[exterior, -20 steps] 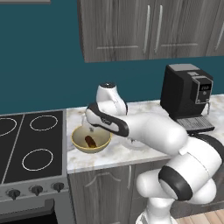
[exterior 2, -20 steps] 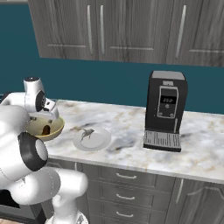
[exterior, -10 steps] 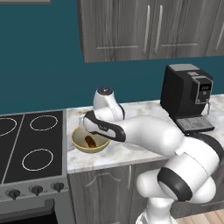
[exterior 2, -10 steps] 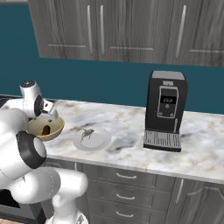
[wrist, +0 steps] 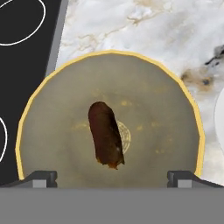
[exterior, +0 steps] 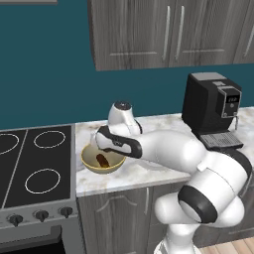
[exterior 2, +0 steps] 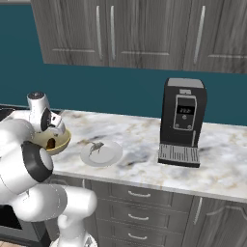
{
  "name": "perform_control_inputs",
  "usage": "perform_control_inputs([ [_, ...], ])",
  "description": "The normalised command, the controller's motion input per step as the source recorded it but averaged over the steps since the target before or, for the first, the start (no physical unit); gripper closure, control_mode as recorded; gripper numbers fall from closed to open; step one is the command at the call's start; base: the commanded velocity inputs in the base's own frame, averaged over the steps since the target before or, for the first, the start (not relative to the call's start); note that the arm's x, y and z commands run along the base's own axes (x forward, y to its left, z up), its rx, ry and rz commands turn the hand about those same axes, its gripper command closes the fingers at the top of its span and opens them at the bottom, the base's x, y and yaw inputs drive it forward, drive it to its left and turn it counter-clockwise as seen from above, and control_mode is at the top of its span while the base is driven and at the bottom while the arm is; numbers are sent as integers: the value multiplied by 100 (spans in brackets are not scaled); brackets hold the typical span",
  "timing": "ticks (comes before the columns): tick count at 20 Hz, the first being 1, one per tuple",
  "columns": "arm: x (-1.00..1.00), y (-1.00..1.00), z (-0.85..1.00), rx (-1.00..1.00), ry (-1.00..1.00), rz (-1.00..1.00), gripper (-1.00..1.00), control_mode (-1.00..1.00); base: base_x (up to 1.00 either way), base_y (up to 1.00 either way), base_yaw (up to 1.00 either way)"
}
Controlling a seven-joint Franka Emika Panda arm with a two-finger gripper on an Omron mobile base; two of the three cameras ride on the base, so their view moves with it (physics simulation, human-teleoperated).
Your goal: Place the fish on the plate and place the sweet potato on the same plate.
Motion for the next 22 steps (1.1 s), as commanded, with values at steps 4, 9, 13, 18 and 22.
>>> perform_control_inputs([
  [4, 0, 0, -30, 0, 1, 1, -100, -100, 0, 0, 0],
  [9, 17, 12, -6, -8, 9, 4, -100, -100, 0, 0, 0],
  [13, 19, 21, 0, -5, 16, 6, -100, -100, 0, 0, 0],
  [18, 6, 9, -17, 0, 2, 6, -100, -100, 0, 0, 0],
  [22, 14, 2, -22, -1, 1, 3, -100, -100, 0, 0, 0],
])
